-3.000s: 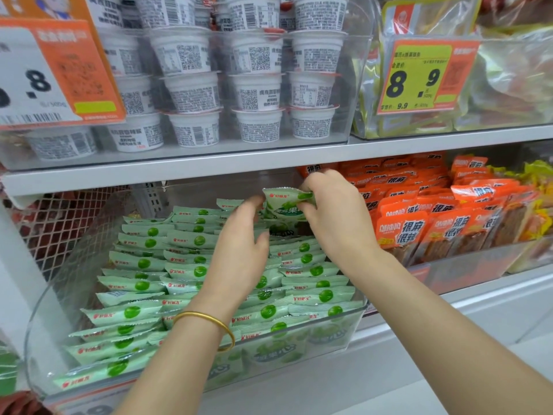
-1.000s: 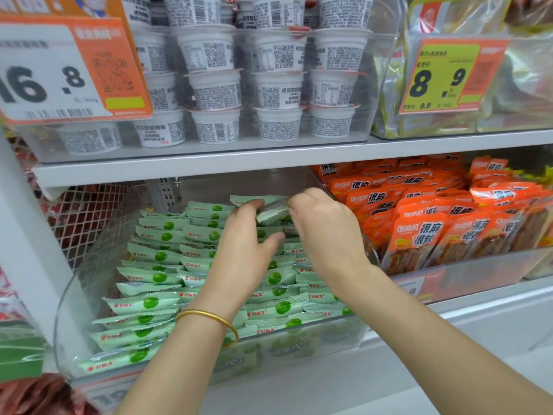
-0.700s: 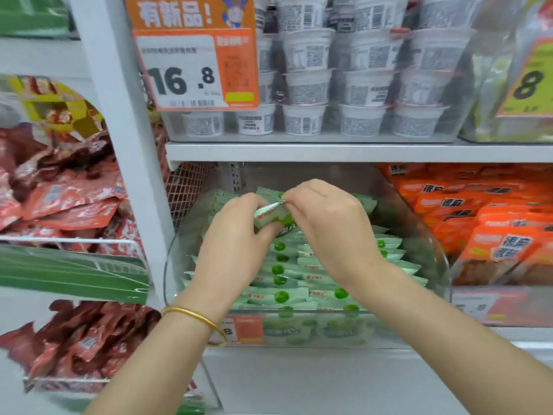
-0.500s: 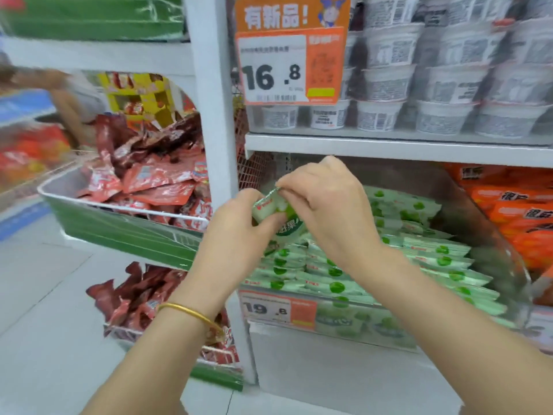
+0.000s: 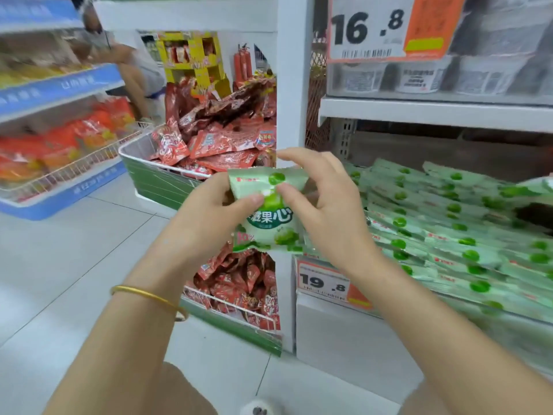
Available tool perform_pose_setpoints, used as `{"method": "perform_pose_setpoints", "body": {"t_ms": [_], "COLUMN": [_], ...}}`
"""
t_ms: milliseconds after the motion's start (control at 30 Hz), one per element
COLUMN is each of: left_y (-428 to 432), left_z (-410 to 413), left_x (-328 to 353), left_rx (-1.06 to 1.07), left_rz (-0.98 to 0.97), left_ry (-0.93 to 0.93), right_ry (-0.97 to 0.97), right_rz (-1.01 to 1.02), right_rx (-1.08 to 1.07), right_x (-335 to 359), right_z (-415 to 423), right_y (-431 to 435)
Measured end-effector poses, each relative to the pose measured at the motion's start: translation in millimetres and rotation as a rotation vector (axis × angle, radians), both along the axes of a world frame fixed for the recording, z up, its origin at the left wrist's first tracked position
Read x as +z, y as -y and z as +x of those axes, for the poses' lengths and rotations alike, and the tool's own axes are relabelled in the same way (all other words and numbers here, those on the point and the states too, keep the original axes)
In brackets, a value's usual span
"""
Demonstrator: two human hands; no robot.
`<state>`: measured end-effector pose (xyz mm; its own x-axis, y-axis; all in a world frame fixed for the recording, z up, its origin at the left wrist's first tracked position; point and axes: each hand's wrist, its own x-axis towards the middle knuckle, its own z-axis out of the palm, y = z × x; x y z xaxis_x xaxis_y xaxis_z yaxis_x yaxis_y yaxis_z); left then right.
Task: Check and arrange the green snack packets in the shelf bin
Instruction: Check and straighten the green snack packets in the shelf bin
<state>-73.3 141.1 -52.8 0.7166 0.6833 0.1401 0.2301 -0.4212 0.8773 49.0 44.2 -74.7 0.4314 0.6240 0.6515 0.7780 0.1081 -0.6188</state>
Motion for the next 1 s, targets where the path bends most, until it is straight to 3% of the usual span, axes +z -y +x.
{"method": "perform_pose_setpoints", "body": {"t_ms": [300,500,767,1000], "left_y": [-22.5,-46.6,-62.0,-52.1], "left_z": [-28.5,-45.5,-47.5,-40.1], "left_x": [-16.9,-25.3,-32.2,-33.5], "left_rx": [0.220,0.256,0.184,0.254], "left_rz": [-0.182,-0.264,-0.236,0.006], "left_ry": [0.004,0.037,0.028,0.077], "right_ry": [-0.011,-0.050,-0.114,-0.120], "right_rz": [-0.142,-0.174,-0.189,-0.153], "right_rx": [0.148,0.208,0.194,0.119], "right_x": [-13.4,-16.9,-20.7,-19.1], "right_z": [-31.1,-45.1,-41.4,-31.8], "right_y": [-44.0,-77.9,-97.3,-84.9]}}
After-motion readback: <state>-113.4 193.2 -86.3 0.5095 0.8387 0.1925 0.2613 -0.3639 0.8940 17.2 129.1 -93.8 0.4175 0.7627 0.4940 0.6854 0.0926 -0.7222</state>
